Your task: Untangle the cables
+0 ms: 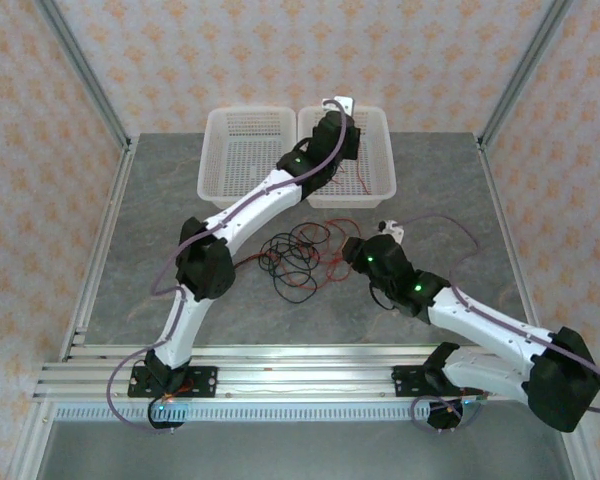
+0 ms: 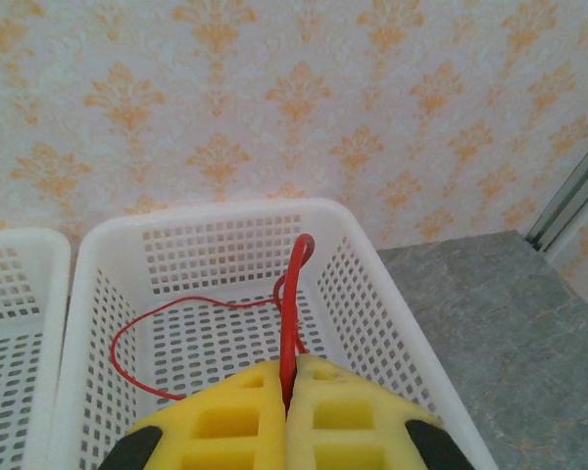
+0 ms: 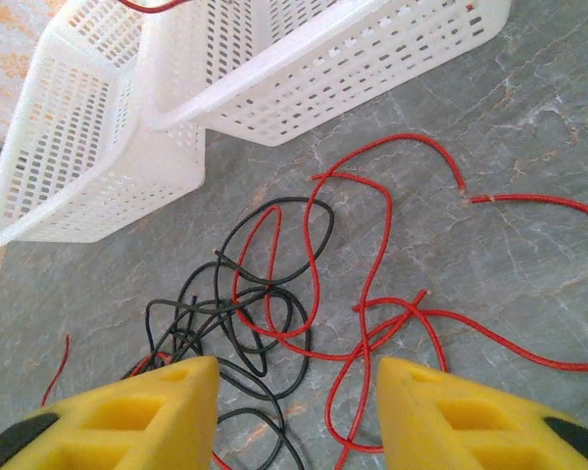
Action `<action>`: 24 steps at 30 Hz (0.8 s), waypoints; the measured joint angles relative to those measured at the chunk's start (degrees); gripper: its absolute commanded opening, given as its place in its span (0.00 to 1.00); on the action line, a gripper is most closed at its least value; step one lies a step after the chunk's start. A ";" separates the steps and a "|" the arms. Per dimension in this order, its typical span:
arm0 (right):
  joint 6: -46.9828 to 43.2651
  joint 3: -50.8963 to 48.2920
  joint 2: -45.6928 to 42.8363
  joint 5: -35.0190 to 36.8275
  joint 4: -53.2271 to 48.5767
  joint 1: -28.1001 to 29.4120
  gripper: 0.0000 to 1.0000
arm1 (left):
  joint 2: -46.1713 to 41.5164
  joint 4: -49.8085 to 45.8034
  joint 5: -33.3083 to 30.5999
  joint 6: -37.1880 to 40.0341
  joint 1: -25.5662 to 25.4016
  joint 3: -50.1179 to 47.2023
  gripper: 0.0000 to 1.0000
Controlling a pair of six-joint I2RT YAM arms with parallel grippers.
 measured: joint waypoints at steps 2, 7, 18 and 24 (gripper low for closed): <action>0.15 -0.42 -0.79 0.20 -0.59 0.00 0.46 | 2.86 0.90 0.39 0.00 0.35 1.60 0.00; 0.46 -0.98 -2.32 0.79 -2.49 0.00 0.46 | 8.41 2.34 1.49 -0.28 0.74 2.49 0.00; 0.85 -2.51 -7.06 1.66 -5.49 0.00 0.47 | 17.64 2.54 3.45 -3.21 0.72 4.85 0.34; 1.49 -2.78 -8.66 3.34 -7.63 0.00 0.50 | 17.66 2.43 3.96 -3.30 0.72 7.41 0.66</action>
